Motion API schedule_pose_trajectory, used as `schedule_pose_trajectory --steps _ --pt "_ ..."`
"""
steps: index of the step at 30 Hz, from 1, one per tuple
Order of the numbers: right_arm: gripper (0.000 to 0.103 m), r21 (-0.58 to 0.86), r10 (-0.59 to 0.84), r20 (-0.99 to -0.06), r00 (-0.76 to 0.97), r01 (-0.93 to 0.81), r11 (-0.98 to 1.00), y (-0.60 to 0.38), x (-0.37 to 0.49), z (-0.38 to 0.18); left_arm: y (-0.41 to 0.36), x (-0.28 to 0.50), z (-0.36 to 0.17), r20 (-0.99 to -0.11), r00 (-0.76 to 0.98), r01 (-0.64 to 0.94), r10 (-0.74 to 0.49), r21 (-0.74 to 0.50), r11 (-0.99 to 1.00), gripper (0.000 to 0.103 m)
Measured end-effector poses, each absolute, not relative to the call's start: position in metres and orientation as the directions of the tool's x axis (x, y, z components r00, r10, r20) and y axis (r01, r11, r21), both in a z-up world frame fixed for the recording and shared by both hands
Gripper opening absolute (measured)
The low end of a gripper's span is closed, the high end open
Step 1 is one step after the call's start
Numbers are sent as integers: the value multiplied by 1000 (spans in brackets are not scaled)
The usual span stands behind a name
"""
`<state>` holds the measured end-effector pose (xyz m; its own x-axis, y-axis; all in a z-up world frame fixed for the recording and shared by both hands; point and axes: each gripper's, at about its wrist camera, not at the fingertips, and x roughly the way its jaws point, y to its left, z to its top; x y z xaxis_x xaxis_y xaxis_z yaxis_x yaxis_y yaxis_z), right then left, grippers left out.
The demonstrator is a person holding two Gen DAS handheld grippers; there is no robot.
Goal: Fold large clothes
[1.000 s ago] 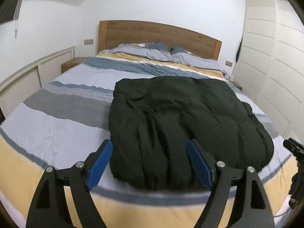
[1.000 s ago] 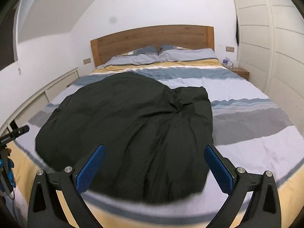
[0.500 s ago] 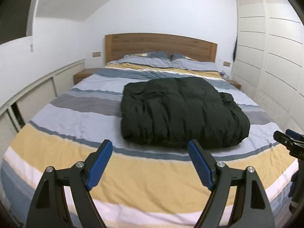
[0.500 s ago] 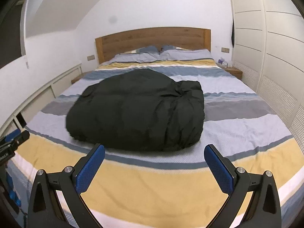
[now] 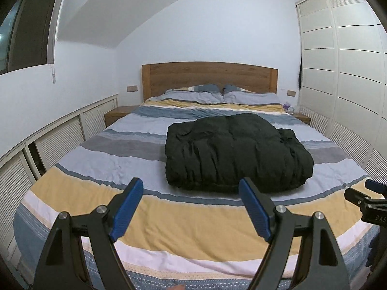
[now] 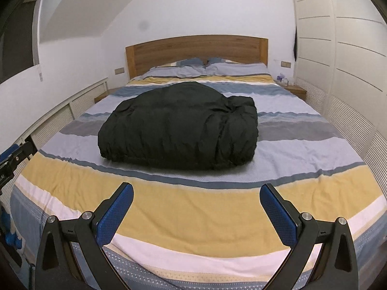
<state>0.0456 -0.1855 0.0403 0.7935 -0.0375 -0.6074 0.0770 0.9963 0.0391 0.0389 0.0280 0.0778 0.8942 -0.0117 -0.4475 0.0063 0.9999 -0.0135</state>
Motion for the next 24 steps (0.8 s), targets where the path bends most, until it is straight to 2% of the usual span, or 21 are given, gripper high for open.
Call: schedule_pose_trajectory --steps 24 --pt "102 27 -97 -600 794 142 990 -203 22 39 31 27 66 -498 867 18 -24 -17 1000 81"
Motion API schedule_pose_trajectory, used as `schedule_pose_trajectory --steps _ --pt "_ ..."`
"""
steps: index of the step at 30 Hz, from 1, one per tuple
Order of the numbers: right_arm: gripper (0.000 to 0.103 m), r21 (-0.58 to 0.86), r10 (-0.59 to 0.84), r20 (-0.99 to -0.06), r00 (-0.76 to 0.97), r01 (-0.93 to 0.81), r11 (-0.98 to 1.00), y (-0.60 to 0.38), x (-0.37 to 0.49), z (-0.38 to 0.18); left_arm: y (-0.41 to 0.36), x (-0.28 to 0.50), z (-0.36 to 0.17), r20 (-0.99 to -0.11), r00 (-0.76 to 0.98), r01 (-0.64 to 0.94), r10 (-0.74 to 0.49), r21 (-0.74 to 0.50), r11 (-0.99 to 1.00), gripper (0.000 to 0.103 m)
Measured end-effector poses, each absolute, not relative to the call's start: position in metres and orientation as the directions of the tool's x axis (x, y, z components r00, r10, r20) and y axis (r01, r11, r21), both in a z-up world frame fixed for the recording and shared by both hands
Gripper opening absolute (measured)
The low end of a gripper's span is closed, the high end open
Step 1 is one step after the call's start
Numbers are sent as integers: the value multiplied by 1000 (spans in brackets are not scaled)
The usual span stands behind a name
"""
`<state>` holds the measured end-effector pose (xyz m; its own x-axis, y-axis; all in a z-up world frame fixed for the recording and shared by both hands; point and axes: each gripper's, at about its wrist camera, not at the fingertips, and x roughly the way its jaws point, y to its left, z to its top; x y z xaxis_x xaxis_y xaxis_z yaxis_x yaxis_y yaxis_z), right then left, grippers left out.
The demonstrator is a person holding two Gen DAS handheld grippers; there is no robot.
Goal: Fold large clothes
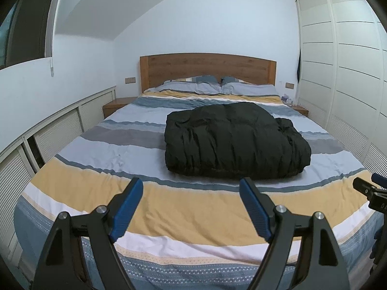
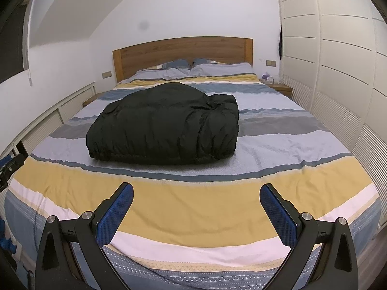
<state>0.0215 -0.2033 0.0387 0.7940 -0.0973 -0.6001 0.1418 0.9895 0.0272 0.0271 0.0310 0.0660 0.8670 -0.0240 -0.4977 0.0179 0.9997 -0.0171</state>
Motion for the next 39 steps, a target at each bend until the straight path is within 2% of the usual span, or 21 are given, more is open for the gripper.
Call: schedule_pose_trajectory --steps 23,39 --pt "102 12 -104 -593 799 137 990 -204 9 36 40 9 66 -487 874 0 -10 -21 1000 81" --pt "102 2 -116 -588 801 145 989 -205 4 35 50 18 60 -527 850 -17 -3 -33 999 81"
